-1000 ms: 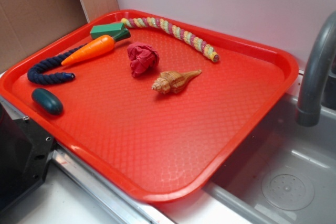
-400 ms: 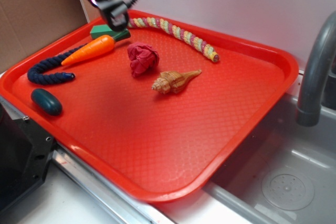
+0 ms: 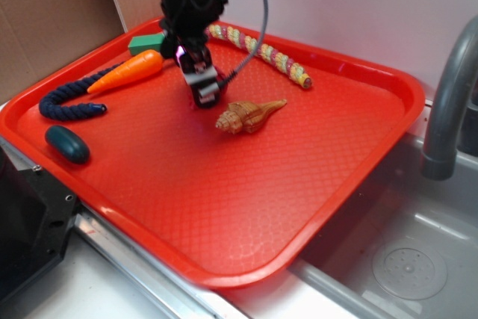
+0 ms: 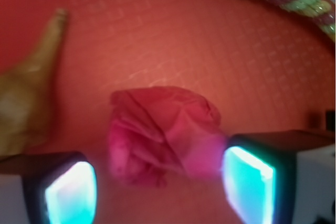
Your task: Grab the red paper.
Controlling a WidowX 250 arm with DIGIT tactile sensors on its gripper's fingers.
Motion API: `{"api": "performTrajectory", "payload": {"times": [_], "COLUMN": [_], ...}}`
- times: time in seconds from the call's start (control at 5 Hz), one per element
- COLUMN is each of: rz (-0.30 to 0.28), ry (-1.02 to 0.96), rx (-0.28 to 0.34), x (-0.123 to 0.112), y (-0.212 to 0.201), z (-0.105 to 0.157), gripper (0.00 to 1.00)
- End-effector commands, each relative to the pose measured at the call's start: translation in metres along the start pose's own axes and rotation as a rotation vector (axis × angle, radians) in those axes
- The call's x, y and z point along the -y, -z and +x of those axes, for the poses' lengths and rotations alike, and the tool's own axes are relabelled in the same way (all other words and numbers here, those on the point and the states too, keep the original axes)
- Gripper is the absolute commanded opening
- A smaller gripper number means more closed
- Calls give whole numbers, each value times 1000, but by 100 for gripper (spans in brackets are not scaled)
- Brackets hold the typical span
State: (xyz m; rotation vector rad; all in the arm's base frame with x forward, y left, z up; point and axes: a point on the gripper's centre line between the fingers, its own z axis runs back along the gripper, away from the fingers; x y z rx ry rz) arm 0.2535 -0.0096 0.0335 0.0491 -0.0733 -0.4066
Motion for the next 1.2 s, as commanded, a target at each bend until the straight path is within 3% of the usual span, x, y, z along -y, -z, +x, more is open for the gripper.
{"api": "performTrajectory", "payload": {"times": [0.0, 0.2, 0.6, 0.8, 1.0], "rz": [-12, -7, -21, -7, -27], "ry": [-106, -193, -452, -513, -486], "rx": [87, 41, 155, 160, 139], "x": [-6, -10, -9, 6, 12], "y": [9, -16, -118, -169, -206], "z": [12, 5, -47, -55, -50], "gripper": [0, 0, 0, 0, 0]}}
